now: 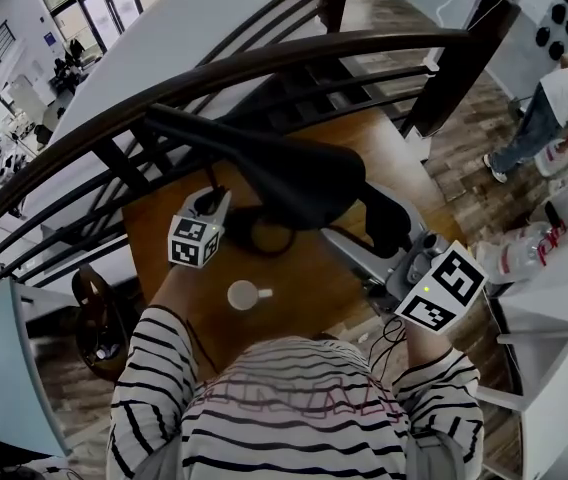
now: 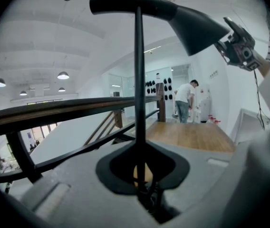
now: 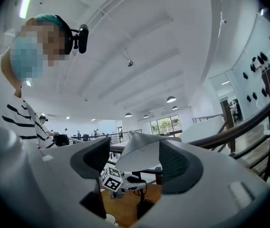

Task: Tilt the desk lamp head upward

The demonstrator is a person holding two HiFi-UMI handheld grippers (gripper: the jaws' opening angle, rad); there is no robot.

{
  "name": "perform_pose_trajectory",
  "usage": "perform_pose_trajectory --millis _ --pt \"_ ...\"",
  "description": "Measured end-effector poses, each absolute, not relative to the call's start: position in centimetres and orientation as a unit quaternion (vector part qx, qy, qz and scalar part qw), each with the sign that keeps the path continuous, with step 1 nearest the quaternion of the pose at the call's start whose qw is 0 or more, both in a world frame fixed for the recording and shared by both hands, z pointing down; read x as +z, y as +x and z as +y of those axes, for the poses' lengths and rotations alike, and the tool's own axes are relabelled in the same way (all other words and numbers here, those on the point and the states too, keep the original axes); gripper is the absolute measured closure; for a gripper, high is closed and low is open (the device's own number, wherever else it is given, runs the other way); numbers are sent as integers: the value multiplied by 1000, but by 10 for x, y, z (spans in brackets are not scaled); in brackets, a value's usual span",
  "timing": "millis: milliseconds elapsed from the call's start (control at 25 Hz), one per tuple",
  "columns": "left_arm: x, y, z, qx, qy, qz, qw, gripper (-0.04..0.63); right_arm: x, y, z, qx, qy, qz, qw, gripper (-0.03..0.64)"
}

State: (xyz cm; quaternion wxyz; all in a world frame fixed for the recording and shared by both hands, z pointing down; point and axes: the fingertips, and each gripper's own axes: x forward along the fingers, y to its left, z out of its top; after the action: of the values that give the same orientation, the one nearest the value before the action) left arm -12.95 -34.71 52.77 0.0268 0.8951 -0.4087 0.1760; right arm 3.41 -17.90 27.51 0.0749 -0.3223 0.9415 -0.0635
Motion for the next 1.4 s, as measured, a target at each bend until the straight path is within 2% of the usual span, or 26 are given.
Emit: perform_pose_trajectory --millis 1400 --pt "528 -134 -347 171 888 -425 26 554 200 24 -188 -6 -296 952 74 325"
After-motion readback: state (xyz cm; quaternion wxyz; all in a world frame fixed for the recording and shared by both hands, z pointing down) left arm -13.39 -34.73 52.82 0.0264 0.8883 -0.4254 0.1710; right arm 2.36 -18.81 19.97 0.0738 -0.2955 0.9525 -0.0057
